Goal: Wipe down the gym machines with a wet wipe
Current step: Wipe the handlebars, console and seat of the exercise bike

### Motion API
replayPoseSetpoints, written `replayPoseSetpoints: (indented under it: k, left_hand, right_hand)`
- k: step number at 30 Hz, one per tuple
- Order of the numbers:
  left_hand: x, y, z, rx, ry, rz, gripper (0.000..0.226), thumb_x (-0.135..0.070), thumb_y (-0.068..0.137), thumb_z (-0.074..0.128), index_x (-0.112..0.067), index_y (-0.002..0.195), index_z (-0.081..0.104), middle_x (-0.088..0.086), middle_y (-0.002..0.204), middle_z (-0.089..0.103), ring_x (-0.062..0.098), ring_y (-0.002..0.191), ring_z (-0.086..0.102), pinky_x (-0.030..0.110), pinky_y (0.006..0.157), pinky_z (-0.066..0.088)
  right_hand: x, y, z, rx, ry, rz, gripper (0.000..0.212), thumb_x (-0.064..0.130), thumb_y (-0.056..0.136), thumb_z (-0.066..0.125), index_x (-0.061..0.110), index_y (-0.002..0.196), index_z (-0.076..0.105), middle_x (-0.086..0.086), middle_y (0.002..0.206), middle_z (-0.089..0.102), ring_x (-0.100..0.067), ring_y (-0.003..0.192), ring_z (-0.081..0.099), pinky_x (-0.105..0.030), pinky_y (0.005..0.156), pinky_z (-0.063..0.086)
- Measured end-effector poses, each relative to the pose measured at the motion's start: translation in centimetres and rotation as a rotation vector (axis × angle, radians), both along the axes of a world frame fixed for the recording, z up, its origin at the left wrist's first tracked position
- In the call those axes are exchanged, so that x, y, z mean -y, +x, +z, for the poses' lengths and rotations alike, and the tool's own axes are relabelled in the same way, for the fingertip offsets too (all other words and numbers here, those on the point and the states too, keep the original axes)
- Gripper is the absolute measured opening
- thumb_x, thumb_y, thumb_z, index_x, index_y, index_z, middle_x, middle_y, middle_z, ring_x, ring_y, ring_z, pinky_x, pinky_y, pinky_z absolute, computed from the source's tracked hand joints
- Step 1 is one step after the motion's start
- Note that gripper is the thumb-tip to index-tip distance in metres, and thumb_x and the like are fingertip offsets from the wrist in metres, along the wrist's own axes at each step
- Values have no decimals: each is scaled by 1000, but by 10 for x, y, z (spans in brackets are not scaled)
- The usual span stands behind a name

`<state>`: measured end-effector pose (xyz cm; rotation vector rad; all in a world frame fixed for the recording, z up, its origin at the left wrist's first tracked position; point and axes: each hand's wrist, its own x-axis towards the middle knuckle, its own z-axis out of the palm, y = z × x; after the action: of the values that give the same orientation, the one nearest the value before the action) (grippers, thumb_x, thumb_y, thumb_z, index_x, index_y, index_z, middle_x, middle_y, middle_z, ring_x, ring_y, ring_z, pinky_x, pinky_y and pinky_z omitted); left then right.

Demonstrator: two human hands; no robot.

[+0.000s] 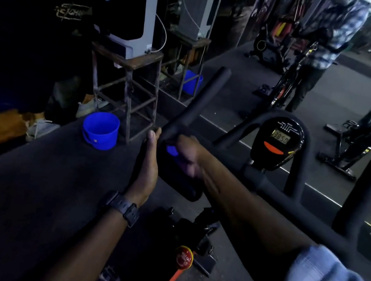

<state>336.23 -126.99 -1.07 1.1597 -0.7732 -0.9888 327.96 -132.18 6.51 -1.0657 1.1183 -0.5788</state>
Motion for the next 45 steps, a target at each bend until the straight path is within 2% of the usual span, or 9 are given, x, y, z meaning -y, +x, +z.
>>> replayPoseSetpoints:
  k: [6,11,13,16,21,26,32,37,45]
  left_hand:
    - [17,11,3,-21,6,-31,117,-100,67,36,-19,152,44,-4,155,46,5,142,42,36,122,28]
    - [44,19,21,-45,19,-69,101,-96,72,34,-21,132,64,0,131,67,12,125,60,39,114,41]
    - [56,23,30,-76,32,-73,97,-83,86,24,-12,147,49,5,149,53,15,137,50,37,119,34]
    - [77,26,41,-54,22,-70,85,-65,97,15,-6,158,26,7,164,29,17,150,31,37,125,22]
    - [105,26,62,-53,10,-17,82,-69,96,13,-17,158,31,4,161,35,19,142,40,51,120,31]
    - [104,18,56,-91,-38,24,103,-85,82,18,-14,153,40,3,157,41,14,143,40,42,121,30]
    - [103,23,48,-48,-62,17,110,-91,71,20,-18,150,45,-3,154,46,7,139,43,36,120,31]
    - [107,25,53,-65,-23,-56,107,-93,76,20,-17,145,51,-4,149,50,9,133,48,25,105,38]
    - [148,13,84,-45,-21,-253,90,-85,87,21,-21,137,59,-1,136,63,9,122,59,34,109,43]
  right_hand:
    - [-6,-18,-6,-762,-892,584,27,12,89,52,10,115,60,-11,112,67,-26,103,64,-41,88,51]
    - [22,-4,7,-981,-1196,437,27,31,97,48,12,115,55,-18,103,66,-39,95,62,-41,75,47]
    - [38,0,7,-1082,-1357,370,39,43,95,34,16,108,59,-13,103,63,-35,97,58,-41,79,43]
    - [61,1,4,-1168,-1334,517,53,49,92,24,22,121,60,-10,110,52,-32,101,47,-41,84,37]
    - [76,-7,17,-725,-1391,714,30,6,86,67,0,115,62,-12,105,65,-27,93,60,-30,82,47]
    - [144,-23,33,-983,-1375,591,27,36,94,56,13,105,65,-10,104,65,-23,89,65,-38,76,55]
    - [177,-21,52,-1176,-1392,180,22,17,93,57,-2,95,68,-25,99,65,-40,92,62,-42,74,48]
    - [116,-12,14,-1145,-1385,635,29,28,94,49,6,102,65,-15,105,66,-33,97,66,-42,79,54]
    - [144,-11,54,-1115,-1261,10,20,20,96,53,8,105,66,-16,105,67,-34,95,64,-42,77,53]
